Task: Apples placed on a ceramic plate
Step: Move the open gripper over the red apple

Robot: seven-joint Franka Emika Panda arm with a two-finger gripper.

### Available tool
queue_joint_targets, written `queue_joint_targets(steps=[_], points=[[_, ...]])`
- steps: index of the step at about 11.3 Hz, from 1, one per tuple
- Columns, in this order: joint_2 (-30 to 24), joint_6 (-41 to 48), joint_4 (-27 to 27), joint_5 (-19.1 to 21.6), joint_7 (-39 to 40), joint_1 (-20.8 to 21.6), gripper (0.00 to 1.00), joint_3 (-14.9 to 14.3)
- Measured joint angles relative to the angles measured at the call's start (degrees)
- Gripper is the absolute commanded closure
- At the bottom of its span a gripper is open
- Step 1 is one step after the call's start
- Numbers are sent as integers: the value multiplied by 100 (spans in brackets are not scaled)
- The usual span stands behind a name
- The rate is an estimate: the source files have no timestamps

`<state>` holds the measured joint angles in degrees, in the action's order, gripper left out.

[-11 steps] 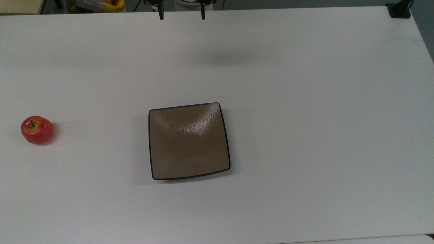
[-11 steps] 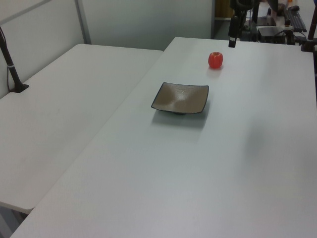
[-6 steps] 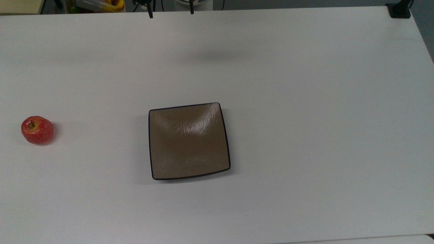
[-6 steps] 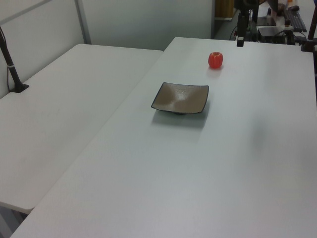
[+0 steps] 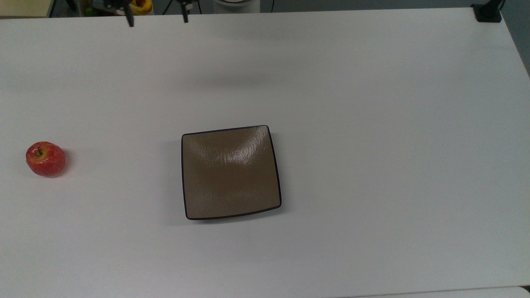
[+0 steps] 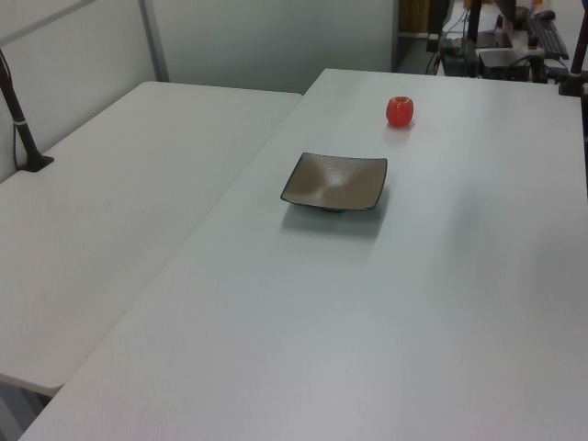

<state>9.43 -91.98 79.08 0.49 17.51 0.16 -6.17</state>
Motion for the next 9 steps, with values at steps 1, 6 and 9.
queue_joint_targets(steps=[1, 6, 9], points=[[361, -29, -285, 0, 430, -136, 0, -171], [1599, -1701, -584, 2, 1367, -1182, 0, -334], [2212, -2725, -600, 2, 1488, -1512, 0, -340]])
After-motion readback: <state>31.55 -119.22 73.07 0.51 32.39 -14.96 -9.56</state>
